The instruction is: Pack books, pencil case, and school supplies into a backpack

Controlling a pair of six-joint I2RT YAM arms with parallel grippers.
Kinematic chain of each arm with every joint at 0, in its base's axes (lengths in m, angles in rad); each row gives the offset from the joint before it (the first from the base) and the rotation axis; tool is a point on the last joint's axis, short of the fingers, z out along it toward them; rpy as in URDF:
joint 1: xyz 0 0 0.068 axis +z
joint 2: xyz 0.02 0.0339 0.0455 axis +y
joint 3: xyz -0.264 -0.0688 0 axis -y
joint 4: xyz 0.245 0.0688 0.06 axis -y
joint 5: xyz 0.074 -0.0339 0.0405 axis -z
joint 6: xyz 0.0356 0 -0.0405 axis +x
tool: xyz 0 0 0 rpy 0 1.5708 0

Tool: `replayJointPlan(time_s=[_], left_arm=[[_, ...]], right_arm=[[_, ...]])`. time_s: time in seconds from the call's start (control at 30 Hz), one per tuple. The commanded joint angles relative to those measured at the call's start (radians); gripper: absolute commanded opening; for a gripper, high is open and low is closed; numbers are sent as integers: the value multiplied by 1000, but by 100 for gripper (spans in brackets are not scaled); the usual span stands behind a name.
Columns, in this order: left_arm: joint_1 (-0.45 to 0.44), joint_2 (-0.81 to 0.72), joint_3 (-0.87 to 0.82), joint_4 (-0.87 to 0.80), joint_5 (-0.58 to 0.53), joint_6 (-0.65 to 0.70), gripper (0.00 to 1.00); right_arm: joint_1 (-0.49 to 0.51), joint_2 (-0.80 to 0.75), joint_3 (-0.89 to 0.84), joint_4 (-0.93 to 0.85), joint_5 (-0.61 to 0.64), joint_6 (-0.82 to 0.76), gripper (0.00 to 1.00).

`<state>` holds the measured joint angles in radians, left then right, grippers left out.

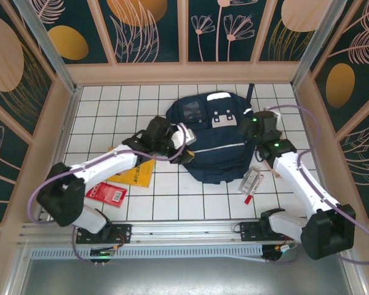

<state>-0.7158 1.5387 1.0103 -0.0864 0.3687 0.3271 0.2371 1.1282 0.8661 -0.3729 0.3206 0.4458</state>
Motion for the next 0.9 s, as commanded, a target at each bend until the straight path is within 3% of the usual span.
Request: replayJointPlan(time_s=[0.0,0.1,0.2,0.37,0.6,0.8,0.83,0.87], left_arm=[[-41,91,86,45,-57,89,61],[-89,184,161,8,-129,141,61],[-118,275,223,-37,-182,206,62],[-125,362,292,-59,-246,241,65],[-125,411,304,-86,-192,298,71],[-124,421,319,-140,-9,309,74],[-125,406,298,-117,13,301,76],[-125,387,263,-78,25,299,90]], right_arm=[[-133,-11,-56,-110,-202,124,92],[-229,29,-84,-112,-368,92,87],[-252,83,-87,-100,-519,46,75],[-252,124,-93,-88,-578,30,72],[-251,137,-109,-64,-580,30,74],[-251,150,-110,-52,-617,23,76],[-250,151,-108,-52,-626,18,76],[-249,155,-104,-51,-635,12,76]])
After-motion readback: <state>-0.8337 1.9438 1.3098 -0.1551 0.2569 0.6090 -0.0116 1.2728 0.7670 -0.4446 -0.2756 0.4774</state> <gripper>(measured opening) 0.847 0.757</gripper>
